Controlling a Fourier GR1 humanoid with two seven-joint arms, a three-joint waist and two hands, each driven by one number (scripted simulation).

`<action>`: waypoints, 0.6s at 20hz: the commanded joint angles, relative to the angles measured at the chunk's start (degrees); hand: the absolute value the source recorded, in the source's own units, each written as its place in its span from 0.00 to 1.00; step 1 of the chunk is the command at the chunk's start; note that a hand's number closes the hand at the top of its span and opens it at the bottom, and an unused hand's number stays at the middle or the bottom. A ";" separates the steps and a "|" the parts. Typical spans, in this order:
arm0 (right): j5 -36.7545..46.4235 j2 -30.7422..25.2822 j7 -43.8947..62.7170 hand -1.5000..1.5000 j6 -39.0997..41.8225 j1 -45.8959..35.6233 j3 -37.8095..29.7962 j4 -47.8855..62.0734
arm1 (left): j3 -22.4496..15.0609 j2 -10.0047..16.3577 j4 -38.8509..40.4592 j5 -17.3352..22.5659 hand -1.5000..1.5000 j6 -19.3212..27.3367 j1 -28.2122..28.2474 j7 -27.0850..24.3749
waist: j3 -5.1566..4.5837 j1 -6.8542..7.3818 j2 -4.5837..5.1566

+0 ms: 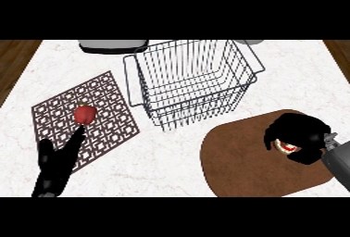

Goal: Pick the cupcake from the cutting board and place it in the basket

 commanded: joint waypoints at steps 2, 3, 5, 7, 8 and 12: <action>3.45 0.14 -3.41 1.00 -2.69 -2.04 -0.66 0.19 | -1.22 -2.03 -1.12 -0.77 0.50 1.83 -0.06 5.72 | -0.70 0.05 0.49; 4.74 1.24 -2.95 1.00 -4.09 -0.79 0.22 -0.37 | -1.08 -1.64 -1.15 -0.84 0.50 0.77 3.34 2.86 | -0.71 0.14 0.46; 5.65 2.62 -4.77 1.00 -3.84 -4.16 -0.60 4.59 | -1.11 -2.33 -0.17 -1.04 0.50 0.95 2.07 3.39 | -0.71 0.37 0.58; 5.65 1.13 -6.76 1.00 -6.55 -1.78 -2.03 3.94 | -0.31 -3.52 3.64 -1.29 0.50 1.41 0.17 1.17 | -0.74 -0.10 0.57; 7.42 3.15 -7.28 1.00 -9.57 -1.38 -1.35 7.57 | 0.12 -1.39 1.66 -0.49 0.50 -1.35 2.10 0.80 | -0.71 0.22 0.59; 7.41 24.88 23.22 1.00 -2.55 5.02 2.40 -6.76 | 0.28 -1.84 1.06 -1.47 0.50 1.26 3.36 1.39 | -0.95 -2.88 -0.80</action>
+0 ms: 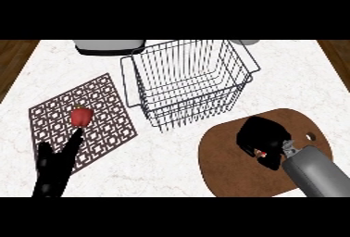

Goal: Pick the cupcake from the cutting board and place it in the basket

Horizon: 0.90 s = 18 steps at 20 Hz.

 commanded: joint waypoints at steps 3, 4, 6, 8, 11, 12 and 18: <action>3.47 21.53 23.19 1.00 -1.14 4.62 3.41 -5.34 | -0.26 -0.24 1.60 0.63 0.50 -0.71 3.06 1.38 | -0.60 -0.76 -0.42; 5.29 24.67 27.13 1.00 -1.77 4.70 4.58 -6.90 | 0.39 -0.02 2.10 0.45 0.50 -0.21 2.48 1.30 | -0.64 -1.11 -0.37; 6.16 28.09 34.42 1.00 -3.90 5.83 6.46 -9.40 | 0.28 -0.07 1.31 0.83 0.50 -0.62 2.02 1.70 | -0.50 -0.72 -0.20; 4.19 28.34 40.51 1.00 -8.08 9.77 9.37 -13.31 | 0.03 -0.93 2.27 0.65 0.50 -0.23 2.59 1.10 | -0.43 -0.87 0.05; -8.05 28.56 42.03 1.00 -18.91 14.45 7.71 -18.97 | -0.12 -0.31 0.97 0.69 0.50 -0.81 1.71 1.82 | 0.23 -0.47 1.00; -11.02 28.60 43.08 1.00 -21.43 14.46 8.88 -21.92 | 0.29 -0.19 1.02 1.19 0.50 -1.12 1.76 1.63 | 0.18 0.10 0.88; -13.26 28.73 59.10 1.00 -38.51 9.66 18.26 -34.45 | 0.77 0.98 1.68 1.68 0.50 -2.61 0.13 2.35 | -0.45 1.07 0.44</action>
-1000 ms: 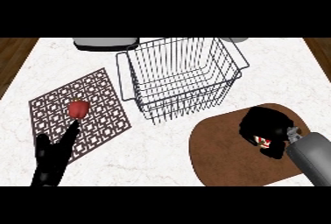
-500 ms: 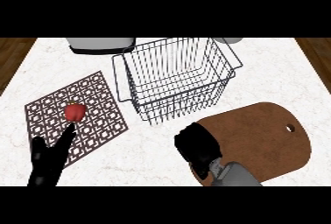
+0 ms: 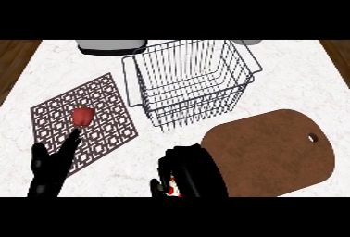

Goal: Pick the cupcake from the cutting board and place it in the basket

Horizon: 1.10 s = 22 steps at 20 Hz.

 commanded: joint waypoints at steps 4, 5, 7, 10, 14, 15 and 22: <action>2.25 0.59 24.49 1.00 -13.74 -9.61 7.56 -10.74 | -0.25 0.35 3.62 -0.12 0.50 -1.54 1.26 -0.26 | -0.92 0.89 0.15; 3.14 0.60 28.98 1.00 -10.51 -13.73 4.04 -11.86 | -0.68 -0.61 2.89 0.13 0.50 -1.17 2.07 0.11 | -0.91 0.95 0.22; 4.50 0.60 36.13 1.00 -9.71 -19.16 3.62 -12.84 | -1.57 -0.85 1.70 -0.40 0.50 -0.93 0.78 1.69 | -0.87 0.90 0.23; 4.48 0.60 43.34 1.00 -9.36 -27.43 -0.80 -12.53 | -1.20 -0.17 1.98 -1.11 0.50 -0.61 0.82 2.06 | -0.87 1.40 0.30; 1.52 0.59 49.31 1.00 -6.90 -37.77 -5.98 -9.74 | -1.78 -1.43 2.21 -0.85 0.50 -0.48 -0.97 3.15 | -0.85 1.39 0.36; 0.48 0.59 48.86 1.00 -6.41 -40.28 -8.87 -7.86 | -1.71 -1.29 3.31 -0.77 0.50 -1.58 1.43 0.11 | -0.90 1.94 0.49; -5.04 0.58 46.74 1.00 -5.52 -50.68 -17.41 6.71 | -3.05 -3.33 1.66 -2.02 0.50 -0.24 2.57 -0.49 | -0.73 1.99 0.87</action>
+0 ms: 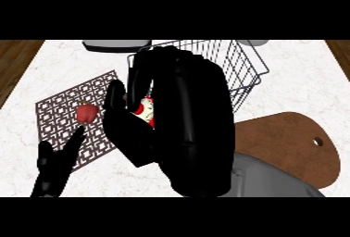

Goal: Pick the cupcake from the cutting board and place it in the basket

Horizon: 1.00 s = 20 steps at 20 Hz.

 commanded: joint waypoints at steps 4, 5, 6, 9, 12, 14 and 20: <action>-3.52 0.51 3.23 1.00 1.61 -10.38 -7.84 15.65 | 0.04 -0.56 3.27 0.44 0.50 -1.21 2.30 0.00 | -0.43 0.00 0.68; -5.74 -0.04 -1.56 1.00 2.41 -7.94 -11.38 14.53 | -0.94 -2.31 4.19 -0.35 0.50 0.42 -0.14 2.07 | -0.36 -0.94 0.77; -5.03 0.51 -1.20 1.00 0.08 -7.84 -8.59 17.43 | 1.34 -1.14 6.73 0.45 0.50 -0.05 -2.53 1.43 | -0.40 -0.86 0.83; -7.70 0.51 -6.53 1.00 -2.84 -6.89 -10.92 22.65 | 0.65 -0.67 2.49 0.57 0.50 -1.14 2.42 0.73 | -0.35 -0.02 0.86; -8.20 0.52 -5.88 1.00 -7.71 -8.17 -10.30 25.70 | -0.77 -3.13 4.34 -1.24 0.50 0.87 -0.61 1.22 | -0.37 -0.31 0.78; -10.97 0.52 -11.63 1.00 -7.30 -3.72 -14.73 24.37 | -0.89 -3.97 6.22 -1.83 0.50 1.49 -0.96 0.35 | -0.33 -1.09 0.87; -17.15 0.52 -20.57 1.00 -15.28 -3.73 -16.79 33.07 | -0.13 -3.77 6.97 -1.11 0.50 0.38 -2.13 1.26 | -0.34 -0.43 1.09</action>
